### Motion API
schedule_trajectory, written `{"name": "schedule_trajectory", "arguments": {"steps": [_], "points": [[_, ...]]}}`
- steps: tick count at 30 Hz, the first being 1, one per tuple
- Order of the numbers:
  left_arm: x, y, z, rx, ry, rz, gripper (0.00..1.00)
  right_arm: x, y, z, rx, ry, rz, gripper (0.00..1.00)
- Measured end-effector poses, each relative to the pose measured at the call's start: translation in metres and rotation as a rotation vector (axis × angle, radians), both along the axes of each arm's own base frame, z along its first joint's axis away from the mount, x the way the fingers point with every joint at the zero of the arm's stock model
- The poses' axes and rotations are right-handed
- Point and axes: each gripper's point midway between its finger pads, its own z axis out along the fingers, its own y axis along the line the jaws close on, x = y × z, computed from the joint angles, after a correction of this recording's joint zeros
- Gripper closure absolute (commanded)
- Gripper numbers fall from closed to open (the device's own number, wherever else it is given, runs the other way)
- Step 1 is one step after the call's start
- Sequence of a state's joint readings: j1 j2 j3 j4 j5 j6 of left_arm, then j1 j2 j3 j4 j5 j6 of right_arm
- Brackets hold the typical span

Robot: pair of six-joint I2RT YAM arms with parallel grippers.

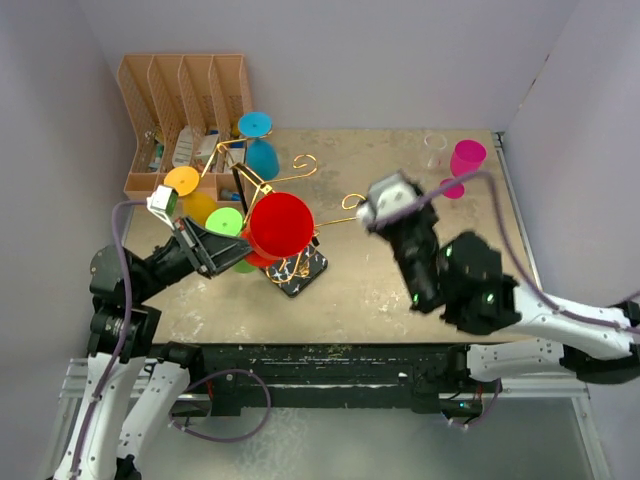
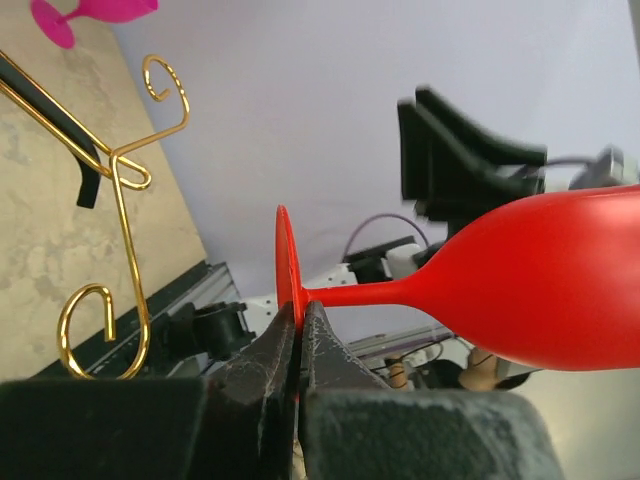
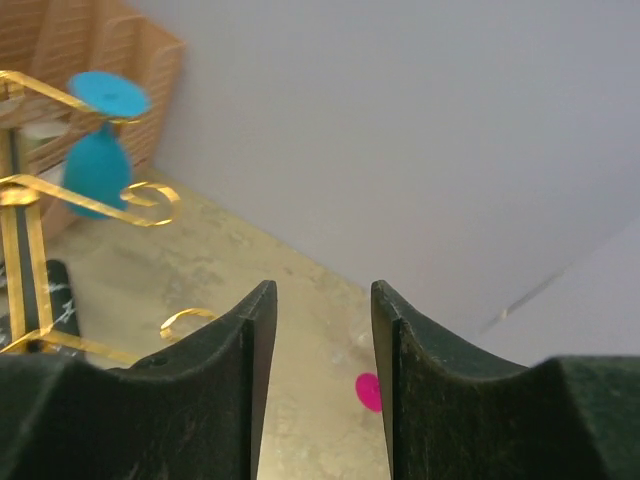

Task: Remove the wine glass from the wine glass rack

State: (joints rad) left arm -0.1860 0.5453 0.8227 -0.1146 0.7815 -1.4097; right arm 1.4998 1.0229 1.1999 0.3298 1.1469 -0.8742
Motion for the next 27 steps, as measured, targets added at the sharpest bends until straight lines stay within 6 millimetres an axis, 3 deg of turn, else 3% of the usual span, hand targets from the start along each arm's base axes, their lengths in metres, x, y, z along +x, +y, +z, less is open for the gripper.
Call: {"name": "schedule_trajectory", "arguments": {"steps": [3, 5, 9, 12, 15, 17, 20, 27], "points": [[-0.008, 0.004, -0.004, 0.043, -0.039, 0.03, 1.0, 0.042, -0.03, 0.021, 0.113, 0.077, -0.095, 0.56], [-0.009, 0.007, -0.008, 0.076, -0.049, 0.05, 1.0, 0.061, -0.034, 0.026, 0.168, 0.147, -0.103, 0.56], [-0.006, 0.015, -0.019, 0.178, -0.045, 0.121, 1.0, 0.082, -0.011, 0.025, 0.265, 0.305, -0.002, 0.56], [-0.006, 0.025, -0.021, 0.26, -0.057, 0.186, 1.0, 0.09, 0.018, -0.004, 0.277, 0.478, 0.108, 0.56], [-0.008, 0.036, -0.019, 0.329, -0.075, 0.245, 1.0, 0.074, 0.038, -0.032, 0.279, 0.646, 0.228, 0.54], [-0.01, 0.042, -0.019, 0.368, -0.087, 0.276, 1.0, 0.055, 0.049, -0.035, 0.299, 0.724, 0.328, 0.53], [-0.009, 0.048, -0.023, 0.42, -0.089, 0.308, 1.0, 0.028, 0.056, -0.023, 0.347, 0.775, 0.452, 0.5], [-0.001, 0.057, -0.041, 0.509, -0.045, 0.335, 1.0, -0.021, 0.043, 0.019, 0.455, 0.77, 0.649, 0.49]]}}
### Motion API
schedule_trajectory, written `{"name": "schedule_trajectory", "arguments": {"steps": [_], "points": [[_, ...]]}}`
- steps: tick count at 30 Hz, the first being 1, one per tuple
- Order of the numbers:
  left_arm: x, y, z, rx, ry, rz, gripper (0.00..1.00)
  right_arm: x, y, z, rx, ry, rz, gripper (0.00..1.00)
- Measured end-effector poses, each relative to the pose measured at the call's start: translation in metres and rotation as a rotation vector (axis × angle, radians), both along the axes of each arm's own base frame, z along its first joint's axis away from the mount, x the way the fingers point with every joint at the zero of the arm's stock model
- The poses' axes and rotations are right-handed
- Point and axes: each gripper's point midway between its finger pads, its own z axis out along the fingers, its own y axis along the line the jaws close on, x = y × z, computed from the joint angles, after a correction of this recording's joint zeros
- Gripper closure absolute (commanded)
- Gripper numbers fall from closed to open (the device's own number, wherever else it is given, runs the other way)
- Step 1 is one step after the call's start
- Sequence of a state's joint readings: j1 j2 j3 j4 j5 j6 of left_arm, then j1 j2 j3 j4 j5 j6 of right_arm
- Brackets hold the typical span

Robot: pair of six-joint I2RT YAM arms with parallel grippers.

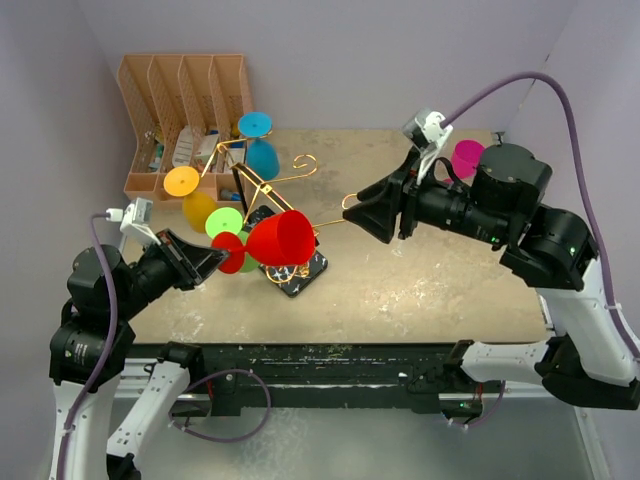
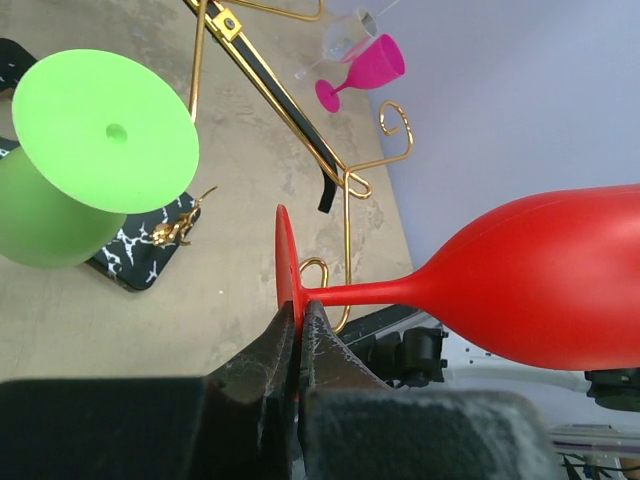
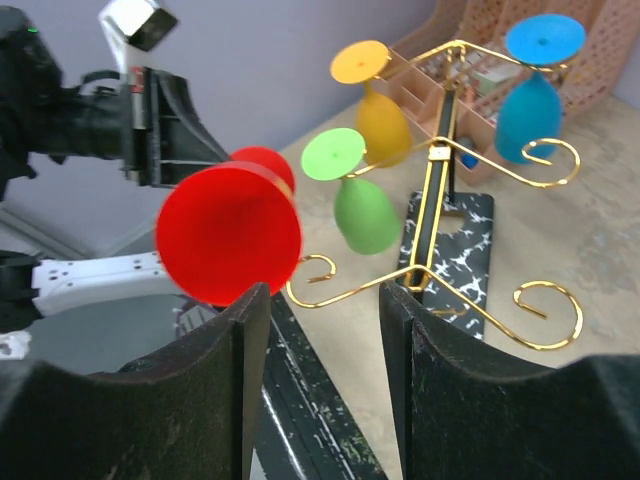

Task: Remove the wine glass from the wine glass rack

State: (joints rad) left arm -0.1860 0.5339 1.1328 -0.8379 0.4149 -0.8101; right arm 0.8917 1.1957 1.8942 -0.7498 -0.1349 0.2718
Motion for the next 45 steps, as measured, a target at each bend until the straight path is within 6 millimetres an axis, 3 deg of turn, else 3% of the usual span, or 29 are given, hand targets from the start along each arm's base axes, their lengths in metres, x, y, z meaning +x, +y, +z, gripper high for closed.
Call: {"name": "schedule_trajectory", "arguments": {"steps": [7, 14, 33, 37, 41, 45], "points": [[0.001, 0.002, -0.001, 0.019, 0.001, 0.004, 1.0, -0.008, 0.019, 0.003, 0.031, 0.024, 0.096, 0.49], [0.0, 0.002, 0.004, 0.017, -0.012, 0.003, 1.0, 0.006, 0.05, -0.025, -0.025, 0.093, 0.141, 0.49], [0.005, -0.001, 0.009, 0.01, -0.025, -0.007, 1.0, 0.004, 0.067, -0.034, -0.031, 0.119, 0.2, 0.54], [0.006, -0.002, 0.012, 0.007, -0.032, -0.013, 1.0, 0.004, 0.075, -0.042, -0.048, 0.132, 0.213, 0.69], [0.006, -0.003, 0.014, 0.004, -0.041, -0.018, 1.0, 0.003, 0.083, -0.05, -0.066, 0.141, 0.23, 0.97], [0.006, -0.003, 0.015, 0.004, -0.044, -0.019, 0.99, 0.006, 0.084, -0.053, -0.077, 0.146, 0.216, 1.0]]}}
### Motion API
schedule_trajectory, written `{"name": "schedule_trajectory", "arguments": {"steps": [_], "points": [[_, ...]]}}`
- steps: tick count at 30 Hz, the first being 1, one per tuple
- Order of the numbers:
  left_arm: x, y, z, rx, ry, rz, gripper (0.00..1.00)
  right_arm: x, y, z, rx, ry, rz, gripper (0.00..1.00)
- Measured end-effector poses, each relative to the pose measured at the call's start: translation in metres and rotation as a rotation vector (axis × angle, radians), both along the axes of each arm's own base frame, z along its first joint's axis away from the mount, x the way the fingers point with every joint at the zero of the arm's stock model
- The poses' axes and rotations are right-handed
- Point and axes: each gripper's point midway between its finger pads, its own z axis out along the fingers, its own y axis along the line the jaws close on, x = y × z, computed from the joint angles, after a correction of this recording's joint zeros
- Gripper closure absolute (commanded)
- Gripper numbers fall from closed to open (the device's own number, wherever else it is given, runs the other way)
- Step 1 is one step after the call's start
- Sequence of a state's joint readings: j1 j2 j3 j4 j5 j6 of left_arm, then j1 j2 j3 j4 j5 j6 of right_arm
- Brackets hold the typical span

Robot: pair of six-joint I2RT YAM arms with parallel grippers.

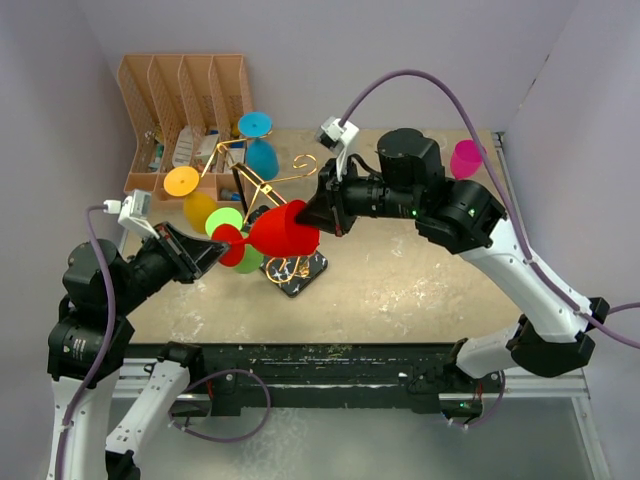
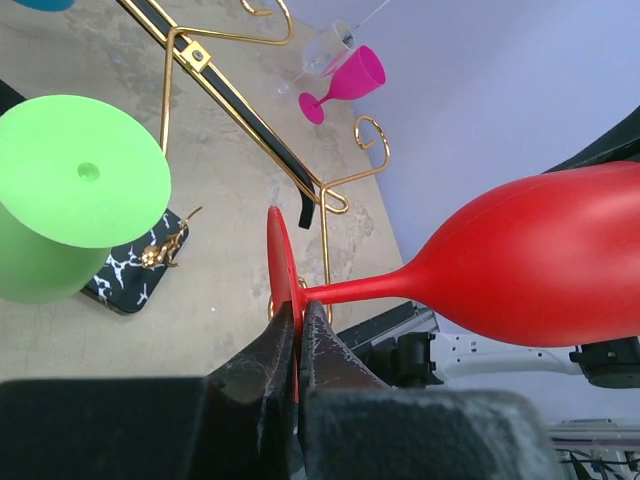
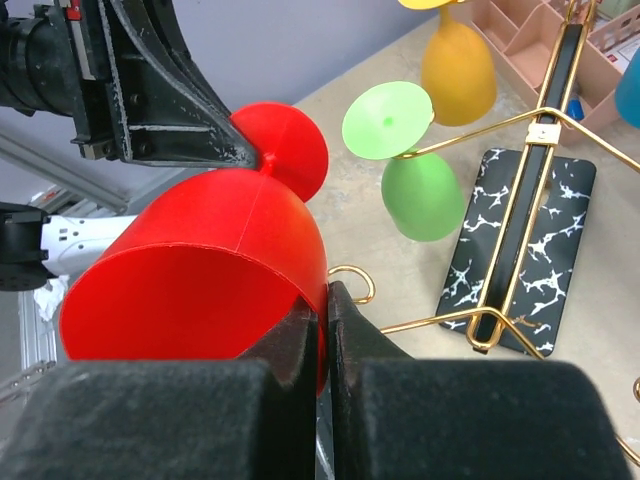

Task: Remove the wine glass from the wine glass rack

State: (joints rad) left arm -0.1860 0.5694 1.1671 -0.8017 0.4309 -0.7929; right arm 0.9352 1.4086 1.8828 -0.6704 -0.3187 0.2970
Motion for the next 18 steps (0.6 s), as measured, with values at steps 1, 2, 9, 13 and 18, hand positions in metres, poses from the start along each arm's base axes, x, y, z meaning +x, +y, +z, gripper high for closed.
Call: {"name": "schedule_trajectory", "arguments": {"steps": [1, 2, 9, 13, 18], "points": [[0.0, 0.0, 0.001, -0.001, -0.003, -0.001, 0.91, 0.001, -0.001, 0.0, -0.001, 0.002, -0.009, 1.0], [0.0, 0.0, 0.001, -0.001, -0.004, -0.001, 0.78, 0.002, -0.001, 0.0, -0.001, 0.004, -0.014, 1.0], [0.0, -0.001, 0.004, -0.008, -0.014, -0.002, 0.25, 0.017, -0.014, -0.001, -0.038, -0.017, -0.125, 1.0], [0.001, 0.0, 0.004, -0.009, -0.012, 0.002, 0.22, 0.039, -0.038, 0.021, -0.038, -0.093, -0.279, 1.0], [0.001, 0.0, 0.005, -0.009, -0.014, 0.002, 0.22, 0.078, -0.101, 0.069, 0.014, -0.216, -0.558, 1.0]]}}
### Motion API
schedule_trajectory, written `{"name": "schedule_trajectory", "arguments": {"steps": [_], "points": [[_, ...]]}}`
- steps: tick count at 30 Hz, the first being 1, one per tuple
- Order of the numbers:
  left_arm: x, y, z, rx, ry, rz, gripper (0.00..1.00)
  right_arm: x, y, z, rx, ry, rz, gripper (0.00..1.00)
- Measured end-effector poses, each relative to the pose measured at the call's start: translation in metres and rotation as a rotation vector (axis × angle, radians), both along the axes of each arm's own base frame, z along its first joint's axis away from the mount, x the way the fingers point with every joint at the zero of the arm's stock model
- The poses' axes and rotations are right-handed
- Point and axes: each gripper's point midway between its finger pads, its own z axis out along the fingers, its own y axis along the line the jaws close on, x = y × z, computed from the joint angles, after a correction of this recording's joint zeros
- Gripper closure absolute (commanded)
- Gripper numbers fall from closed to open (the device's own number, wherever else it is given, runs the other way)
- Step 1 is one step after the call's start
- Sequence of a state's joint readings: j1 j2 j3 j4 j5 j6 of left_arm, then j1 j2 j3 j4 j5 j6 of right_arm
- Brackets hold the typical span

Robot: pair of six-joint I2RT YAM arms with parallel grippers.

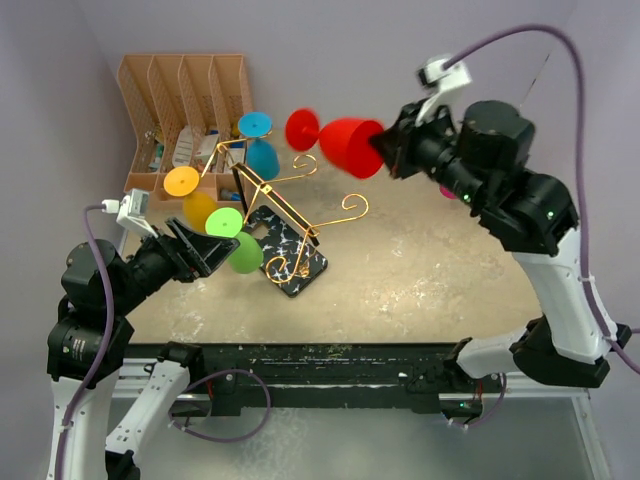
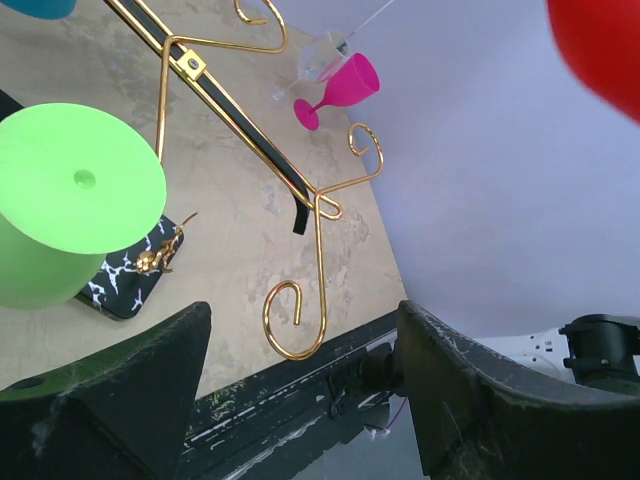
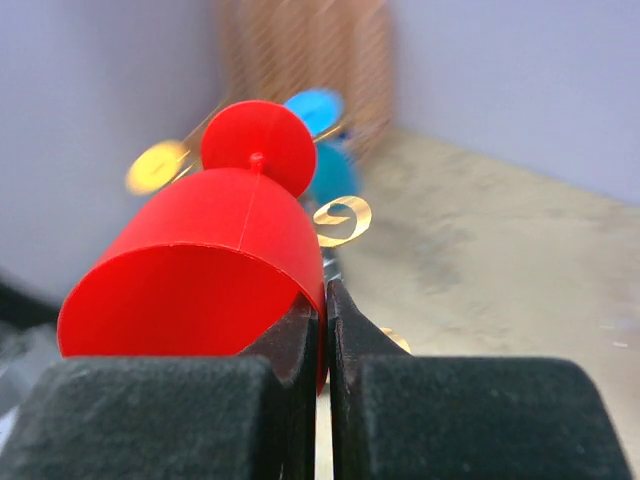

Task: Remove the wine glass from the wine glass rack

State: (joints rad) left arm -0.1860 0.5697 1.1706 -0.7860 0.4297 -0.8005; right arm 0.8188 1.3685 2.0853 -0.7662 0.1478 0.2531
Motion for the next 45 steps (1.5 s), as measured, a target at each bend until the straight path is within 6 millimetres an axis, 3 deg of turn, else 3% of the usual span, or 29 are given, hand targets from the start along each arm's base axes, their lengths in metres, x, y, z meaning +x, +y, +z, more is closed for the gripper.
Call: {"name": "schedule_trajectory", "arguments": {"steps": [4, 7, 9, 11, 13, 16, 19, 28, 38, 45], "points": [[0.0, 0.0, 0.0, 0.0, -0.001, 0.0, 0.22, 0.043, -0.068, 0.024, 0.023, -0.062, -0.262, 1.0], [0.0, 0.001, 0.0, 0.002, -0.002, 0.003, 0.22, 0.085, -0.132, 0.013, 0.009, -0.031, -0.481, 1.0], [0.0, 0.001, -0.001, 0.007, -0.004, 0.007, 0.21, 0.109, -0.169, -0.007, -0.005, 0.019, -0.597, 1.0], [-0.001, 0.003, -0.001, 0.011, -0.007, 0.012, 0.21, 0.132, -0.209, -0.048, -0.034, 0.118, -0.707, 1.0], [-0.001, 0.003, -0.001, 0.014, -0.012, 0.013, 0.22, 0.143, -0.24, -0.095, -0.068, 0.236, -0.783, 1.0], [-0.001, 0.004, -0.001, 0.025, -0.019, 0.014, 0.22, 0.142, -0.266, -0.143, -0.106, 0.361, -0.849, 1.0], [0.001, 0.004, -0.002, 0.034, -0.019, 0.012, 0.22, 0.134, -0.274, -0.171, -0.136, 0.434, -0.865, 1.0], [0.01, 0.003, -0.011, 0.068, 0.002, 0.005, 0.22, 0.119, -0.271, -0.218, -0.198, 0.55, -0.829, 1.0], [0.007, 0.008, -0.023, 0.117, 0.029, 0.011, 0.22, 0.142, -0.271, -0.287, -0.273, 0.73, -0.806, 1.0], [0.001, 0.011, -0.025, 0.132, 0.019, 0.022, 0.22, 0.158, -0.271, -0.318, -0.3, 0.802, -0.8, 1.0]]}}
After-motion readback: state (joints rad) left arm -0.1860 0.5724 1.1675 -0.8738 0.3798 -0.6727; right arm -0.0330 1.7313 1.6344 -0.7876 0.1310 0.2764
